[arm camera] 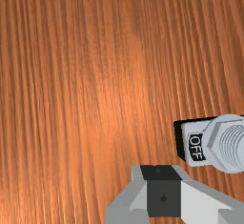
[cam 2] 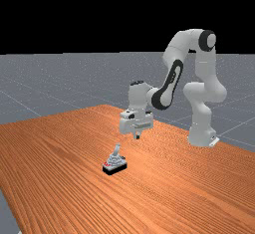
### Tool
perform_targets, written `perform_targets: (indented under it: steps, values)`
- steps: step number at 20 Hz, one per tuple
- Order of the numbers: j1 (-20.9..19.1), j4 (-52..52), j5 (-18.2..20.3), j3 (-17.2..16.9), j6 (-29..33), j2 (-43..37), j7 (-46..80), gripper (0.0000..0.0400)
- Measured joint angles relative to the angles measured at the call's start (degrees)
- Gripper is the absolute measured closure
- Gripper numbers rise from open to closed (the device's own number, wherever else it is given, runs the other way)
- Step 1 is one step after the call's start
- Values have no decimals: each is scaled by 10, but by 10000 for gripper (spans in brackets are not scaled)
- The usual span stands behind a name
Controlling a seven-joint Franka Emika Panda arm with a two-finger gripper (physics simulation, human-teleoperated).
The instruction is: Turn on the trigger
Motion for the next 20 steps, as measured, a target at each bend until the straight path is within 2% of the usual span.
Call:
perform_targets:
  steps: [3,4,5,6,8,9,12,13,14,15,16,18,20]
  values:
    - [-4,33,16,7,-2,25,-8,400]
    - [-4,58,7,6,-34,38,-9,400]
    - [-6,71,10,8,-39,47,-12,400]
    - [-11,78,32,14,-46,51,-19,400]
    - [-9,89,25,13,-47,59,-11,400]
    - [-9,83,30,15,-22,59,-15,400]
    - [-11,109,33,17,-33,76,-14,400]
    - [-12,121,34,18,-39,84,-13,400]
    - [-21,144,51,26,-67,95,-26,400]
    - [-15,143,41,22,-44,98,-16,400]
    - [-16,153,42,23,-48,105,-15,400]
    - [-24,171,60,33,-28,120,-28,400]
    - [-25,200,59,34,-43,138,-23,400]
